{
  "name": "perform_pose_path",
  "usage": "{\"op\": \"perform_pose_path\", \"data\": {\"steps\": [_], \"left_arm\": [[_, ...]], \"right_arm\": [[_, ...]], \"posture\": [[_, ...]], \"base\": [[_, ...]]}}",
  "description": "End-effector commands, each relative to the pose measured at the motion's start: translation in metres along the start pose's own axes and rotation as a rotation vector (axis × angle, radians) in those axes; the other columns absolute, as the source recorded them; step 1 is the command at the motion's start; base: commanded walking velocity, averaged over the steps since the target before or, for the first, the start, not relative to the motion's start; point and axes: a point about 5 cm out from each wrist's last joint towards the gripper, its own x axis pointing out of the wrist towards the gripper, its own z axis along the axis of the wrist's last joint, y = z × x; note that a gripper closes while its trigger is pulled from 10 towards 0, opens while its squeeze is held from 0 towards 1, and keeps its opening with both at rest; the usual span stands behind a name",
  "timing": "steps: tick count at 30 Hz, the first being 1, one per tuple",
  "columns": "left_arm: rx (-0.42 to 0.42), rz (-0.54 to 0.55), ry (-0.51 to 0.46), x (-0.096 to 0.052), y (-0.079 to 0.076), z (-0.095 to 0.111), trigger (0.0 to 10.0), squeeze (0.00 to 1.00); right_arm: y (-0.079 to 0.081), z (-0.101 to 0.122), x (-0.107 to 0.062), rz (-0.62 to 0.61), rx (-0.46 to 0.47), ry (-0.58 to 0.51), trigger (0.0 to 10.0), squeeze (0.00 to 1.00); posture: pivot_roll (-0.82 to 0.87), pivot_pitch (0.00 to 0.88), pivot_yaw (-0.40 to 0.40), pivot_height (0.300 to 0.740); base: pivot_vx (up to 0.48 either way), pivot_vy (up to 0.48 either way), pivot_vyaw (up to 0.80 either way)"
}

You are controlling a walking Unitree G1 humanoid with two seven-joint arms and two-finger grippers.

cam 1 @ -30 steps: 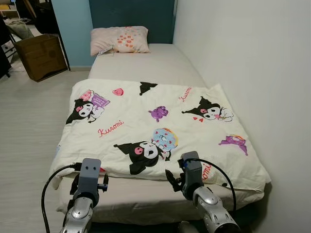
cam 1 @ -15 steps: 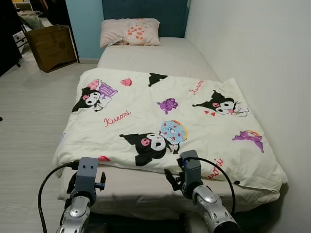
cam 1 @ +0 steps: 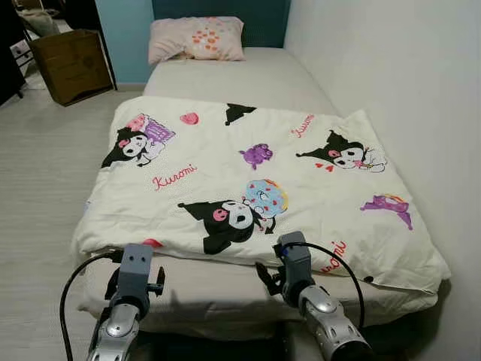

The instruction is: Clean up the room

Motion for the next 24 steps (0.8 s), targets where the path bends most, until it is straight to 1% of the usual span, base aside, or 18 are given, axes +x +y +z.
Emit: {"op": "perform_pose_path", "data": {"steps": [1,2,3,4,5,6,7,8,9,11,13,15,18,19,21,22,23,24], "left_arm": [[0.099,-0.068,-0.029,-0.003,0.000,-0.001,10.0,0.00],[0.099,-0.068,-0.029,-0.003,0.000,-0.001,10.0,0.00],[0.177,-0.117,-0.062,-0.004,-0.002,0.001,10.0,0.05],[0.205,-0.138,-0.076,-0.004,-0.003,0.002,10.0,0.66],[0.205,-0.138,-0.076,-0.004,-0.003,0.002,10.0,0.66],[0.274,-0.172,-0.102,-0.004,-0.004,0.004,10.0,0.97],[0.274,-0.172,-0.102,-0.004,-0.004,0.004,10.0,0.97],[0.345,-0.200,-0.123,-0.003,-0.004,0.005,10.0,1.00],[0.408,-0.215,-0.135,-0.003,-0.003,0.006,10.0,1.00],[0.560,-0.231,-0.165,0.001,0.002,0.008,10.0,1.00],[0.701,-0.219,-0.177,0.006,0.009,0.009,10.0,1.00],[0.804,-0.197,-0.178,0.011,0.016,0.010,10.0,1.00],[0.838,-0.186,-0.179,0.013,0.019,0.011,10.0,1.00],[0.884,-0.176,-0.166,0.016,0.024,0.011,10.0,1.00],[1.001,-0.153,-0.132,0.022,0.036,0.010,10.0,1.00],[1.040,-0.143,-0.124,0.024,0.041,0.011,10.0,1.00],[1.066,-0.139,-0.117,0.026,0.045,0.011,10.0,1.00],[1.066,-0.139,-0.117,0.026,0.045,0.011,10.0,1.00]], "right_arm": [[0.000,0.004,0.000,0.004,-0.058,-0.012,10.0,0.00],[0.000,0.004,0.000,0.004,-0.058,-0.012,10.0,0.00],[-0.001,0.007,0.000,0.001,-0.112,-0.026,10.0,0.00],[-0.001,0.009,0.000,0.001,-0.132,-0.033,10.0,0.00],[-0.001,0.009,0.000,0.001,-0.132,-0.033,10.0,0.00],[-0.002,0.012,0.000,0.006,-0.169,-0.053,10.0,0.24],[-0.002,0.012,0.000,0.006,-0.169,-0.053,10.0,0.24],[-0.002,0.015,0.000,0.013,-0.208,-0.072,10.0,1.00],[-0.001,0.018,0.000,0.021,-0.237,-0.088,10.0,1.00],[0.002,0.025,0.001,0.051,-0.345,-0.112,10.0,1.00],[0.008,0.030,0.004,0.093,-0.493,-0.122,10.0,1.00],[0.014,0.033,0.007,0.129,-0.603,-0.124,10.0,1.00],[0.016,0.034,0.008,0.141,-0.637,-0.125,10.0,1.00],[0.018,0.035,0.010,0.150,-0.681,-0.122,10.0,1.00],[0.022,0.035,0.015,0.180,-0.818,-0.092,10.0,1.00],[0.023,0.035,0.016,0.192,-0.858,-0.082,10.0,1.00],[0.023,0.035,0.017,0.195,-0.889,-0.068,10.0,1.00],[0.023,0.035,0.017,0.195,-0.889,-0.068,10.0,1.00]], "posture": [[-0.03,0.149,-0.083,0.537],[-0.03,0.149,-0.083,0.537],[-0.03,0.150,-0.084,0.537],[-0.03,0.151,-0.086,0.537],[-0.03,0.151,-0.086,0.537],[-0.03,0.153,-0.087,0.537],[-0.03,0.153,-0.087,0.537],[-0.04,0.155,-0.090,0.537],[-0.04,0.158,-0.091,0.537],[-0.05,0.166,-0.095,0.537],[-0.05,0.175,-0.097,0.537],[-0.05,0.182,-0.101,0.537],[-0.06,0.187,-0.103,0.537],[-0.06,0.198,-0.106,0.537],[-0.06,0.211,-0.109,0.537],[-0.06,0.219,-0.111,0.537],[-0.06,0.229,-0.115,0.537],[-0.06,0.229,-0.115,0.537]], "base": [[0.000,0.000,0.00],[0.000,0.000,0.00],[0.000,0.000,0.00],[0.000,0.000,0.00],[0.000,0.000,0.00],[0.000,0.000,0.00],[0.000,0.000,0.00],[0.000,0.000,0.00],[0.000,0.000,0.00],[0.000,0.000,0.00],[0.000,0.000,0.00],[0.000,0.000,0.00],[0.000,0.000,0.00],[0.000,0.000,0.00],[0.000,0.000,0.00],[0.000,0.000,0.00],[0.000,0.000,0.00],[0.000,0.000,0.00]]}}
